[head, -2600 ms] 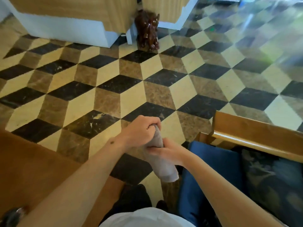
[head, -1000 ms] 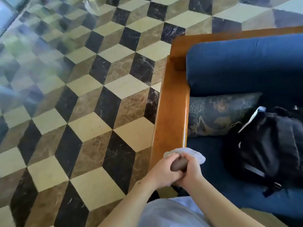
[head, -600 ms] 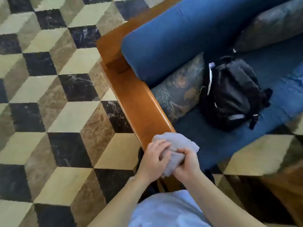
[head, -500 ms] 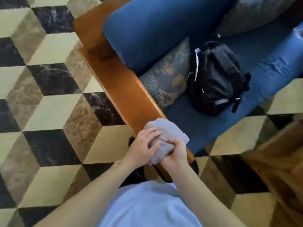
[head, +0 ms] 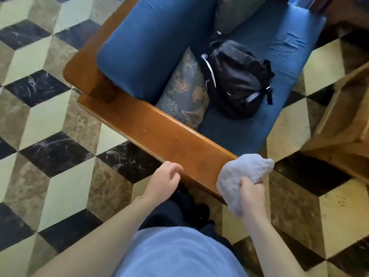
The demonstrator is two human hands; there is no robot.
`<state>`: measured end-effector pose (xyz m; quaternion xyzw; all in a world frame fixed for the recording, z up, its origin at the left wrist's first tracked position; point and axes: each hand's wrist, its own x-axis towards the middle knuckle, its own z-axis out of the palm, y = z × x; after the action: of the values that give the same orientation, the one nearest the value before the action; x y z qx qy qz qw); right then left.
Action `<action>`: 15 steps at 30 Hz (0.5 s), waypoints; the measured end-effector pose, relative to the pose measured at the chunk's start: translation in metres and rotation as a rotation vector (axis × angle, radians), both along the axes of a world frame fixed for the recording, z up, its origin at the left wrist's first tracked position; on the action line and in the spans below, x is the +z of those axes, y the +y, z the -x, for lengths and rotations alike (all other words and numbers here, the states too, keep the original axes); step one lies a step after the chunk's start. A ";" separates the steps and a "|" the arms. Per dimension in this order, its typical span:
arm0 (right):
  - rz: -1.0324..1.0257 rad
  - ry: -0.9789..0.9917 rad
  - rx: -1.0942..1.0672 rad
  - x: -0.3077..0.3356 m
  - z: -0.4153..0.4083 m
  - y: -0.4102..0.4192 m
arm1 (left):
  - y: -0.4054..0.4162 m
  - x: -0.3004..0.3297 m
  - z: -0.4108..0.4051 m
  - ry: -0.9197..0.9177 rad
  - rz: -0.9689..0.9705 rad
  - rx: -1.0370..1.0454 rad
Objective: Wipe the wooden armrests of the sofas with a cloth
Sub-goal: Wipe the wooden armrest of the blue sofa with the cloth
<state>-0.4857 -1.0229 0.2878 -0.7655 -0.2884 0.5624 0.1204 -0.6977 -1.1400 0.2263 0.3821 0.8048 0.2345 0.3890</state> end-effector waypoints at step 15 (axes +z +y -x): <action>-0.325 -0.436 -0.191 -0.178 0.091 -0.053 | 0.052 -0.071 0.122 0.127 0.070 -0.550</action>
<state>-0.5769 -1.0763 0.1100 -0.8626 -0.3205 0.3173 0.2292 -0.8194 -1.0883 0.1549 0.5863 0.7014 0.0678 0.3996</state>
